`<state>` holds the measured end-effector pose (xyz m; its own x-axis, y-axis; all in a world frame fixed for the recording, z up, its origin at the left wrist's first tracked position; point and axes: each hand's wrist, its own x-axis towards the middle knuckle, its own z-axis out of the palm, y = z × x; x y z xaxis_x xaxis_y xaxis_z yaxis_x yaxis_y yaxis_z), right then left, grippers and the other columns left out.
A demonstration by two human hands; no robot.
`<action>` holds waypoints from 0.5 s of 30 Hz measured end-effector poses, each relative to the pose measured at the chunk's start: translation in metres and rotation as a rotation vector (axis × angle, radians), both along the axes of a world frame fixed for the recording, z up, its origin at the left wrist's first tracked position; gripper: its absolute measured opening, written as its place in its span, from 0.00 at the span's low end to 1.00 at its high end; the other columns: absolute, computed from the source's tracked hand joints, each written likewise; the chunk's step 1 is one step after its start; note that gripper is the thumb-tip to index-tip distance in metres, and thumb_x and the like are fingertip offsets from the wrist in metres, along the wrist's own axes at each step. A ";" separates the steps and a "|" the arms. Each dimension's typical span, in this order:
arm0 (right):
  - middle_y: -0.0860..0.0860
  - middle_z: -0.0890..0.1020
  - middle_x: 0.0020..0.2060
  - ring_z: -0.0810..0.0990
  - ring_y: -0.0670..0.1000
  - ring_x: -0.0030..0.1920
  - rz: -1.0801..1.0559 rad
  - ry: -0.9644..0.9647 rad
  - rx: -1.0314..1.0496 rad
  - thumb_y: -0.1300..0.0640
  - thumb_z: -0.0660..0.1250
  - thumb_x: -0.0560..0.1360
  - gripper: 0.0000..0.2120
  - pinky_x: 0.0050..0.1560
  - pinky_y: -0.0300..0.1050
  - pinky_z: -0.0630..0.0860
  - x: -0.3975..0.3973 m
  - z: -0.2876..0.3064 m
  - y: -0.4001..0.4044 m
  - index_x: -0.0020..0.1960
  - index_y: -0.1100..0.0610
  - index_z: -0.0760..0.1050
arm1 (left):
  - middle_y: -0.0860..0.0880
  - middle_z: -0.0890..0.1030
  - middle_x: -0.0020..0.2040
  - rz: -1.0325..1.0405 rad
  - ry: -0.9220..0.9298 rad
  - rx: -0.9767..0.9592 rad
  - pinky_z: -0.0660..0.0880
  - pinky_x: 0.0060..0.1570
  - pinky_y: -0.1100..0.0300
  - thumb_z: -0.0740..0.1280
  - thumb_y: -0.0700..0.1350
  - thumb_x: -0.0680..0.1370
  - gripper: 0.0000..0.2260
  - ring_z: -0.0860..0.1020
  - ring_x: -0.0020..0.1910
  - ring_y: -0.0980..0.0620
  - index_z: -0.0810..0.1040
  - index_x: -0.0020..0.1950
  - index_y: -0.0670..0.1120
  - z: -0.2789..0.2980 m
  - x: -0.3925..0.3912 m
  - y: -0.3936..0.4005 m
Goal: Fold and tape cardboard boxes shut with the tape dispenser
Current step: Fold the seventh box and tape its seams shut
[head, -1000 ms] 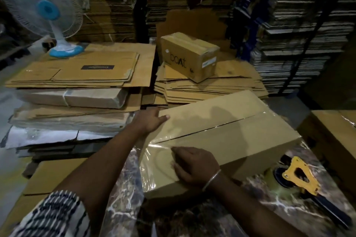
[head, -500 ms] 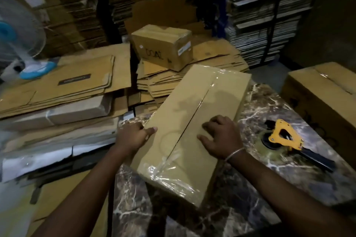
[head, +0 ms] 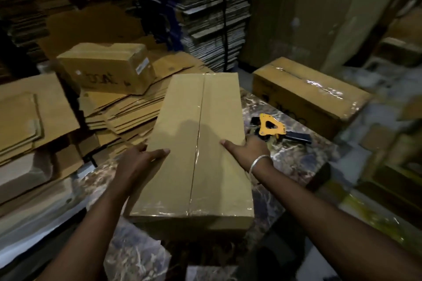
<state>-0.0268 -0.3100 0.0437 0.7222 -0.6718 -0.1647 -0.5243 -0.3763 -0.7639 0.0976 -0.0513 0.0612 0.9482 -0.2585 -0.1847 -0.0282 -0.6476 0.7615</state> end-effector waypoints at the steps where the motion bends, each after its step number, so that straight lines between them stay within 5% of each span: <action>1: 0.52 0.85 0.44 0.83 0.56 0.45 -0.012 -0.004 -0.008 0.34 0.73 0.70 0.24 0.44 0.48 0.79 -0.007 0.006 -0.003 0.52 0.54 0.84 | 0.46 0.82 0.48 -0.010 0.009 -0.010 0.78 0.47 0.51 0.75 0.60 0.71 0.19 0.80 0.44 0.47 0.80 0.52 0.49 0.005 -0.002 -0.003; 4: 0.50 0.85 0.45 0.82 0.55 0.46 -0.071 -0.040 -0.035 0.32 0.73 0.68 0.25 0.46 0.48 0.79 -0.029 0.027 -0.018 0.51 0.52 0.83 | 0.45 0.82 0.51 -0.070 0.049 -0.086 0.80 0.51 0.44 0.75 0.61 0.68 0.23 0.81 0.47 0.44 0.80 0.56 0.49 0.025 -0.007 -0.021; 9: 0.49 0.80 0.41 0.78 0.53 0.43 -0.233 -0.080 -0.070 0.33 0.73 0.69 0.22 0.41 0.44 0.70 -0.078 0.067 -0.061 0.45 0.53 0.80 | 0.46 0.81 0.44 -0.226 0.035 -0.149 0.75 0.41 0.54 0.75 0.56 0.72 0.16 0.79 0.43 0.46 0.80 0.49 0.45 0.072 -0.024 -0.084; 12: 0.48 0.85 0.47 0.83 0.54 0.48 -0.332 -0.144 -0.060 0.25 0.71 0.60 0.38 0.50 0.47 0.79 -0.109 0.085 -0.095 0.53 0.56 0.83 | 0.46 0.84 0.45 -0.323 0.043 -0.221 0.80 0.49 0.46 0.78 0.57 0.68 0.17 0.82 0.45 0.44 0.83 0.48 0.47 0.091 -0.037 -0.131; 15: 0.48 0.86 0.49 0.84 0.52 0.49 -0.417 -0.184 -0.057 0.29 0.73 0.62 0.33 0.55 0.49 0.80 -0.146 0.098 -0.136 0.55 0.54 0.84 | 0.49 0.85 0.45 -0.368 0.067 -0.223 0.79 0.54 0.40 0.78 0.62 0.62 0.21 0.84 0.47 0.43 0.81 0.47 0.50 0.102 -0.051 -0.190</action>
<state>-0.1729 -0.4459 0.1419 0.4023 -0.9154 -0.0136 -0.4972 -0.2059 -0.8428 0.0468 -0.2415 0.1635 0.7735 -0.6173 -0.1440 -0.1721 -0.4232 0.8895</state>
